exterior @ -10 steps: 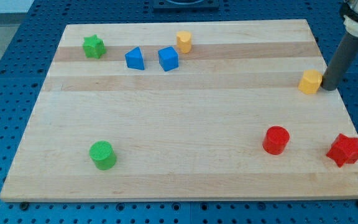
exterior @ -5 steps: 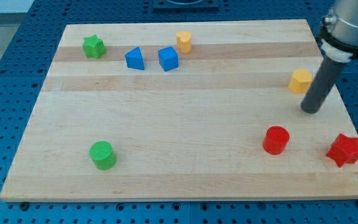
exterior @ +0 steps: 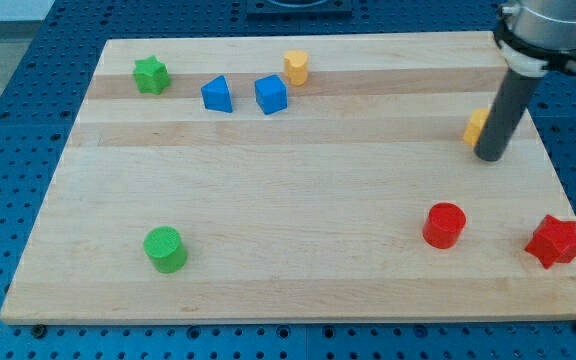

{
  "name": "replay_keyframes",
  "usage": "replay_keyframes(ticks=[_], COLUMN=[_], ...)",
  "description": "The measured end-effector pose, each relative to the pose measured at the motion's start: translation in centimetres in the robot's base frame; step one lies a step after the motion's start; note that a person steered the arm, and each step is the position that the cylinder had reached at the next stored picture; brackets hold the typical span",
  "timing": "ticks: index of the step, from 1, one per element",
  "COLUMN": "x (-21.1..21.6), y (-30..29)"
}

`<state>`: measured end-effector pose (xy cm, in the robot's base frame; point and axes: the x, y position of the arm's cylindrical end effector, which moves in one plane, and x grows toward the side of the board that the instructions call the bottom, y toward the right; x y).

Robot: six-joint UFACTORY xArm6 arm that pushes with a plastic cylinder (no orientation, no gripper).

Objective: Push the yellow hexagon towards the top right of the board

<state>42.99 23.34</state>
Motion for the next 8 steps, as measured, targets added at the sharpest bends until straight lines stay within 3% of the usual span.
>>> replay_keyframes(ticks=[2, 3, 8], x=[-0.7, -3.8, -8.2], y=[-0.2, -1.2, -1.2])
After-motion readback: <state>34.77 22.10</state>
